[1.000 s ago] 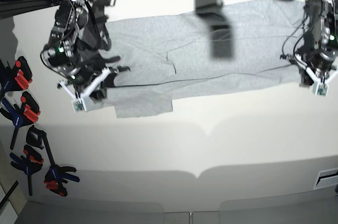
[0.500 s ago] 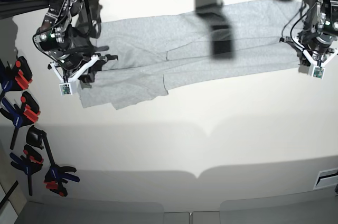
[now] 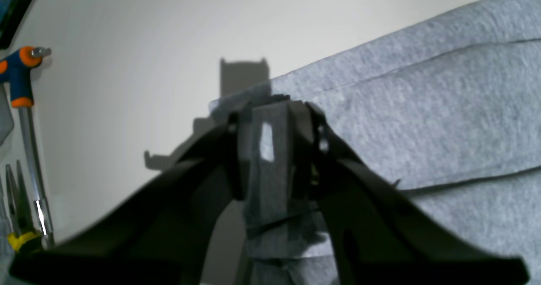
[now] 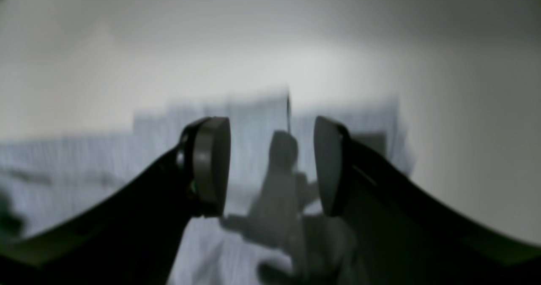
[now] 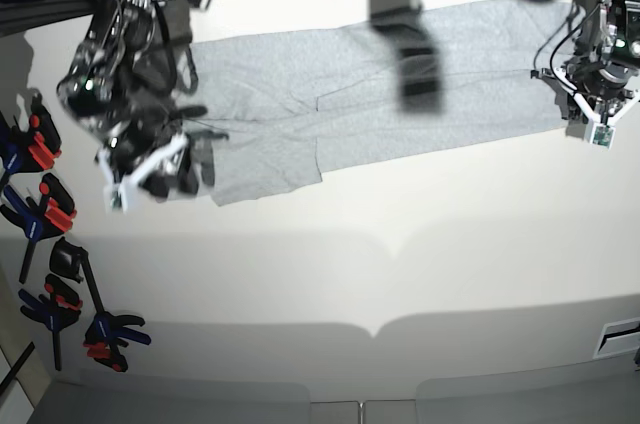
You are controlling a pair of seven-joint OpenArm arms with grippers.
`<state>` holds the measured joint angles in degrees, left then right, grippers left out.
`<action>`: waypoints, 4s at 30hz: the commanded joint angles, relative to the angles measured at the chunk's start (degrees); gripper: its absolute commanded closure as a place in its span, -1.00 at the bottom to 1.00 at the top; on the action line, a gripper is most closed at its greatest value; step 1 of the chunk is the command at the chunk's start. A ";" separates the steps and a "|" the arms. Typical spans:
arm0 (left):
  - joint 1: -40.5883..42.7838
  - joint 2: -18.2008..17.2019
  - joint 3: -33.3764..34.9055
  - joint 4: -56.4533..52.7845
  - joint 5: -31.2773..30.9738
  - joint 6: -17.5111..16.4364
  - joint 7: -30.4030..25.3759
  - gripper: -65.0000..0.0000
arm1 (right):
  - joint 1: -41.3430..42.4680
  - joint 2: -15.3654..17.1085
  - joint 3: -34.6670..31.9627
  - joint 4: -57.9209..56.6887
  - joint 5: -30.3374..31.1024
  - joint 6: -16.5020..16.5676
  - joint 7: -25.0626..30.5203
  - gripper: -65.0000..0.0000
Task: Fold the T-shirt properly
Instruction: 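Lay the folded hem down and release it with both grippers, then smooth the folded shirt edge with the right gripper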
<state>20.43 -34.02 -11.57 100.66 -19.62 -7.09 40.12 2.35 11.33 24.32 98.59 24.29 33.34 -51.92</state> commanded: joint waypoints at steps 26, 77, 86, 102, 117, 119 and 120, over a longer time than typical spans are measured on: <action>-0.42 -1.09 -0.50 1.01 0.09 0.46 -1.07 0.60 | 29.53 0.37 -10.84 -53.75 -10.43 -5.66 -4.52 0.12; -0.42 -1.09 -0.50 1.01 0.09 0.46 -2.82 0.60 | -18.38 0.70 7.15 13.05 12.35 6.66 -12.68 1.00; -0.46 -1.11 -0.50 1.01 0.09 0.26 2.29 0.28 | -18.38 0.72 7.17 13.05 12.35 6.66 -13.20 0.44; -0.39 -1.22 -16.20 0.72 -17.00 -4.11 10.99 0.19 | -18.23 0.72 7.17 13.05 13.88 6.66 -12.37 0.04; -1.62 -1.25 -22.56 -31.71 -46.80 -21.05 14.84 0.14 | -18.23 0.74 7.17 13.05 15.39 6.66 -12.61 0.04; -2.38 -1.22 -22.56 -35.71 -48.57 -23.32 16.06 0.14 | -18.23 0.72 7.17 13.05 15.37 6.66 -12.70 0.04; -2.71 -1.22 -22.56 -37.53 -48.98 -24.09 16.11 0.14 | -18.23 0.72 7.17 13.05 15.43 6.66 -12.66 0.04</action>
<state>17.69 -33.89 -33.76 62.59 -68.45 -31.09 55.81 -16.23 11.44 31.24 110.50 38.65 39.09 -65.65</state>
